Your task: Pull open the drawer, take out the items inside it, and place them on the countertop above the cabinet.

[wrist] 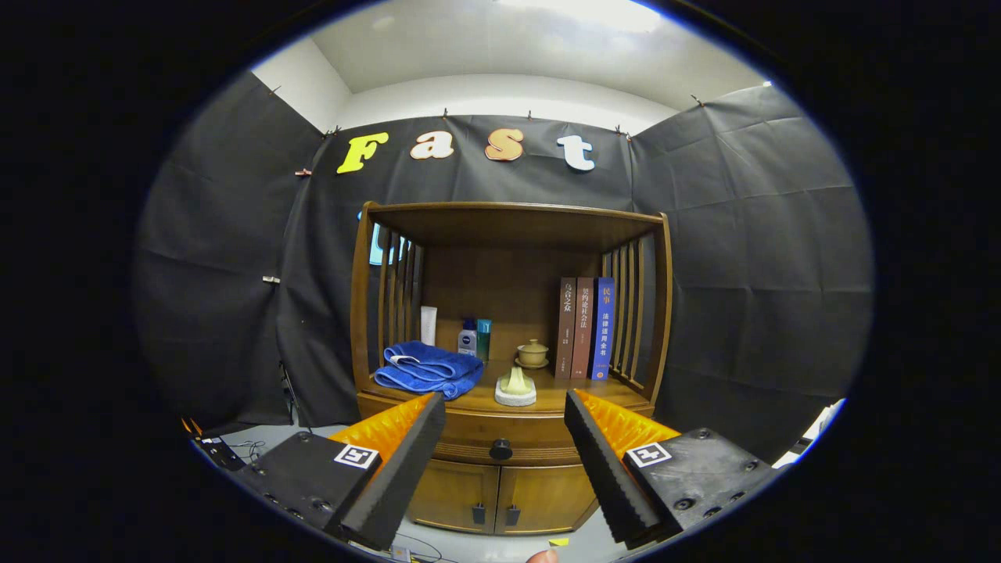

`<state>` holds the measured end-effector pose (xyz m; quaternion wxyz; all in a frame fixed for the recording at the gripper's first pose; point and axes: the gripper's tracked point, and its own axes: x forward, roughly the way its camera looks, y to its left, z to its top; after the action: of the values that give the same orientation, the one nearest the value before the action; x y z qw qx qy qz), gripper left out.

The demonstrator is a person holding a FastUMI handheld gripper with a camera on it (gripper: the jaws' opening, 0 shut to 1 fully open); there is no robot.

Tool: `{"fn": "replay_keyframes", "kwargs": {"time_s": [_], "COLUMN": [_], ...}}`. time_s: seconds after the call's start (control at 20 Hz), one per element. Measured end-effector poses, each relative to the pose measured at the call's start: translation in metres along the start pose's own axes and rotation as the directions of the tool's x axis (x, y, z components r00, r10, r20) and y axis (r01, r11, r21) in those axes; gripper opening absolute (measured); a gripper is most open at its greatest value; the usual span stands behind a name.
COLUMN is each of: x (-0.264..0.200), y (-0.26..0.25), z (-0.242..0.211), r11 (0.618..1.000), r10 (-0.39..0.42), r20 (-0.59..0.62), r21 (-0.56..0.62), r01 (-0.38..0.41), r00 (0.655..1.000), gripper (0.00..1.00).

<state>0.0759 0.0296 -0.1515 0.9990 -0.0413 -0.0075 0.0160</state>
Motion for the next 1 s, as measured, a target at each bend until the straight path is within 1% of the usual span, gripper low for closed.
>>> {"fn": "replay_keyframes", "kwargs": {"time_s": [1.0], "x": [-0.0012], "y": [0.0041], "z": [-0.0051], "r11": [1.0], "r10": [-0.005], "r20": [-0.005], "r21": [-0.008], "r01": [0.005], "r00": [1.0], "gripper": [0.99]}}
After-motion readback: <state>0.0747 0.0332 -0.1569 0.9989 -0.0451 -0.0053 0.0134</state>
